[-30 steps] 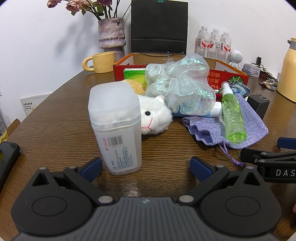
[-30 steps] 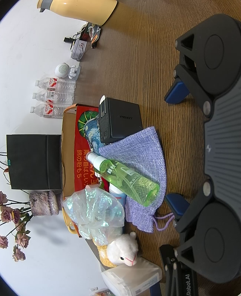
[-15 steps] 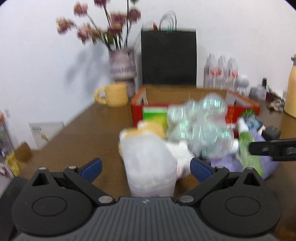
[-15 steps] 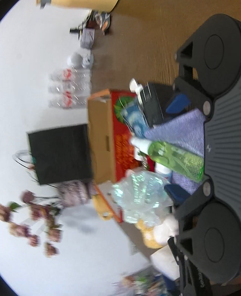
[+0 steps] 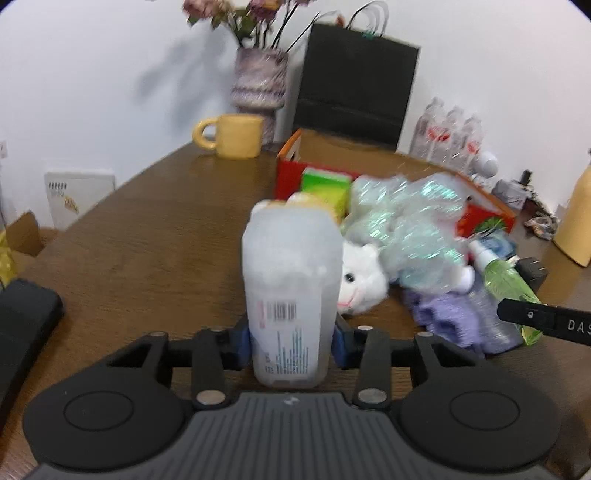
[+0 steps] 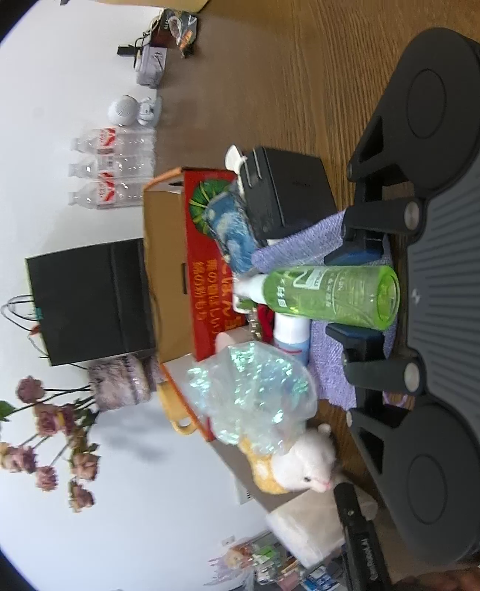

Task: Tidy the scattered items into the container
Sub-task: 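Grasp the white plastic container with the left gripper while the right grasps the green spray bottle, both into box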

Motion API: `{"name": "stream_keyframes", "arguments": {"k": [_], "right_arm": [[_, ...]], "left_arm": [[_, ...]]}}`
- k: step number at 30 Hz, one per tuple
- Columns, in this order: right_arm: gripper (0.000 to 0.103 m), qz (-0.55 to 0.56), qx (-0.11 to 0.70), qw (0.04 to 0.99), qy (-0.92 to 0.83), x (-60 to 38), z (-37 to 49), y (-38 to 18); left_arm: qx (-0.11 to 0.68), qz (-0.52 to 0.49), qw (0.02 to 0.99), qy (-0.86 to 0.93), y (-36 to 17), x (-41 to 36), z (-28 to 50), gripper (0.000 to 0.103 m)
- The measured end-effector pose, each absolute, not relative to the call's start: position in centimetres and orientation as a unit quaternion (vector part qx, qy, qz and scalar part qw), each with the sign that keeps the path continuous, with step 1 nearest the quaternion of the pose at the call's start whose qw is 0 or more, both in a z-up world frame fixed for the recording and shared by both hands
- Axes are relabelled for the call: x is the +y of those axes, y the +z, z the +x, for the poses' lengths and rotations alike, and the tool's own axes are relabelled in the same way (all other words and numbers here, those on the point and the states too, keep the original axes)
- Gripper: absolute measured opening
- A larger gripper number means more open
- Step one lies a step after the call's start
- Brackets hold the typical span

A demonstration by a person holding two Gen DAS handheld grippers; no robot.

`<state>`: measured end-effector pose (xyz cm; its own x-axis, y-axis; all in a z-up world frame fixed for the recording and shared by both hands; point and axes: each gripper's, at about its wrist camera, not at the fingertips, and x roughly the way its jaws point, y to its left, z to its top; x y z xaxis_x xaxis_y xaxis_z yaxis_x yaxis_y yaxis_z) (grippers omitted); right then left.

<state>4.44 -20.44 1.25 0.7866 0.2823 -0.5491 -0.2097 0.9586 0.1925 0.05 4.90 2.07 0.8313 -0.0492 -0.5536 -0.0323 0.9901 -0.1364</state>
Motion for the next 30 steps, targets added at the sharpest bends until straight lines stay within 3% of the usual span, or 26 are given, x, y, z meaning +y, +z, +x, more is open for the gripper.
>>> {"name": "stream_keyframes", "arguments": {"k": [6,13,18,21,30], "right_arm": [[0.03,0.058,0.251,0.959,0.119,-21.5,2.8,4.0],[0.03,0.053,0.208,0.969,0.119,-22.5,5.8,8.4],[0.03,0.052,0.239,0.962,0.123,-21.3,14.3,10.4],[0.03,0.046,0.282,0.951,0.12,-21.0,18.5,9.8],[0.03,0.014,0.41,0.906,0.108,-20.9,27.0,6.6]], "left_arm": [[0.231,-0.082,0.968,-0.046,6.3,4.3,-1.0,0.041],[0.188,-0.072,0.974,-0.1,11.4,3.1,5.3,0.041],[0.229,-0.004,0.968,-0.103,12.7,1.2,17.5,0.041],[0.3,0.014,0.95,-0.082,11.1,0.4,24.4,0.041],[0.455,0.008,0.888,-0.064,5.5,2.6,30.7,0.043]]}}
